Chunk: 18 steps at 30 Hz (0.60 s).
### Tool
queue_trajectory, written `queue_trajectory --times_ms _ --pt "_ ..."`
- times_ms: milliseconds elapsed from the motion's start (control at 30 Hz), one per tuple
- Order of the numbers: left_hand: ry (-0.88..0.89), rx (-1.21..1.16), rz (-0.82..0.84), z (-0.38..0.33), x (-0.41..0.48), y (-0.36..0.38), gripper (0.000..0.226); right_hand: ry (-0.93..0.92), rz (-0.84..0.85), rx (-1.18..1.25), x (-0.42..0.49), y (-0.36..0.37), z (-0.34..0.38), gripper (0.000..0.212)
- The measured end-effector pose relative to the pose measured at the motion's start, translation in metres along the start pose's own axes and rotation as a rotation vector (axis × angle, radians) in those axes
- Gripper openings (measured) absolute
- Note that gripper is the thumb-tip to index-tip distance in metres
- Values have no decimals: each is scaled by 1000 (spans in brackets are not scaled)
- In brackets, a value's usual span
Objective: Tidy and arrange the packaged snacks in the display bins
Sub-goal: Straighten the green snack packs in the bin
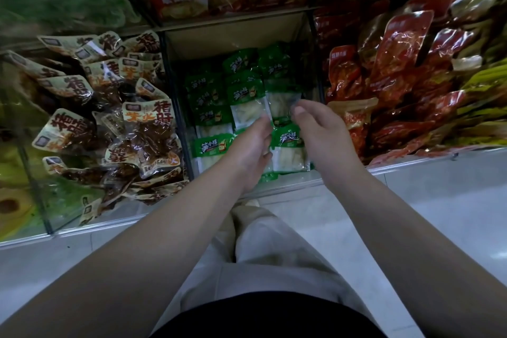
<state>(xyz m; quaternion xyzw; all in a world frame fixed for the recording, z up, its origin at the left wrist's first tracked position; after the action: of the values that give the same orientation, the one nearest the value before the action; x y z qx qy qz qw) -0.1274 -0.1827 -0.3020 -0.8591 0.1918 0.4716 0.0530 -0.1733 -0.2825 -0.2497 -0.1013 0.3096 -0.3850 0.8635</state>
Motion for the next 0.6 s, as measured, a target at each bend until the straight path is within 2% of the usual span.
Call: queue_trajectory --times_ms 133,267,333,467,600 --pt "64 -112 6 -23 -15 -15 59 18 29 120 -5 10 20 21" --pt "123 -221 45 -53 -38 -27 60 15 74 213 -12 19 43 14" --pt "159 -257 69 -69 -51 -34 60 16 90 246 -17 22 53 17" --pt "230 -273 106 -98 -77 -48 59 55 108 364 -30 28 82 41" --pt "312 -249 138 -128 -102 -58 57 7 104 440 -47 29 115 44"
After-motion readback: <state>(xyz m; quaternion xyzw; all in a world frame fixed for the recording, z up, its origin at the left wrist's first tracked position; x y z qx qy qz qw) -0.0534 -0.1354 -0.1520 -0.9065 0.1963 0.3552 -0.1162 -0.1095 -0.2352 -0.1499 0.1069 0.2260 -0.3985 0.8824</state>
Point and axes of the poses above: each hand's wrist, its own x-axis towards the middle knuckle, its own y-axis out of the palm, z = x × y, the point moved 7 cm from there along x, towards the middle knuckle, and after that the axes turned 12 degrees about -z, right-handed, at the moved point
